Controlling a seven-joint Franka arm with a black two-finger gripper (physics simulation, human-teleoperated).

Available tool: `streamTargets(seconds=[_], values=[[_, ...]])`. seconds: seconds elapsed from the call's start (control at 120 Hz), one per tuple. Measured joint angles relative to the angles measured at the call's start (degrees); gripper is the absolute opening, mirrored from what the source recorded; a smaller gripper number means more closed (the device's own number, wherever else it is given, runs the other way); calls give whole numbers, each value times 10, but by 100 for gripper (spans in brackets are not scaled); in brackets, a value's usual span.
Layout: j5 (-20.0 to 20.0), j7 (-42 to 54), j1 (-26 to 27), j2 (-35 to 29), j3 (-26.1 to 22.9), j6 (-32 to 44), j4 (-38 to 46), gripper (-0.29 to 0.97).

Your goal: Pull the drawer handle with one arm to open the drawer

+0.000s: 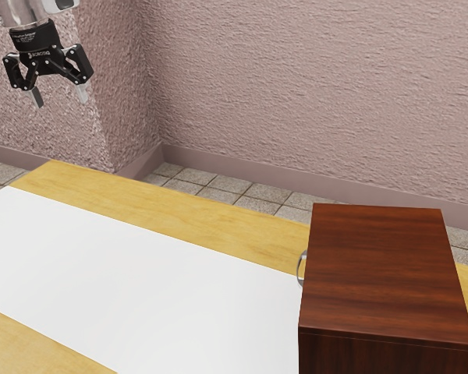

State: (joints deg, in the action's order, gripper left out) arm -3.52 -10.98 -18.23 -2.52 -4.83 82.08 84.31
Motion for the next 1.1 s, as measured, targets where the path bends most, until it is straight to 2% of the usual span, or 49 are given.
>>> streamTargets(seconds=[0.142,0.225,0.308,0.4,0.517,0.683,1.1], values=[[0,0,0,1,0,-1,-10,68],[1,-1,-4,8,-5,-21,-103,68],[-13,-3,-40,-11,-44,-40,-149,68],[-34,-13,-24,-22,-91,-53,-137,68],[-43,-28,6,-41,-149,-19,-45,68],[-66,-45,2,-119,-183,67,128,68],[-102,-71,0,-166,-187,190,307,68]])
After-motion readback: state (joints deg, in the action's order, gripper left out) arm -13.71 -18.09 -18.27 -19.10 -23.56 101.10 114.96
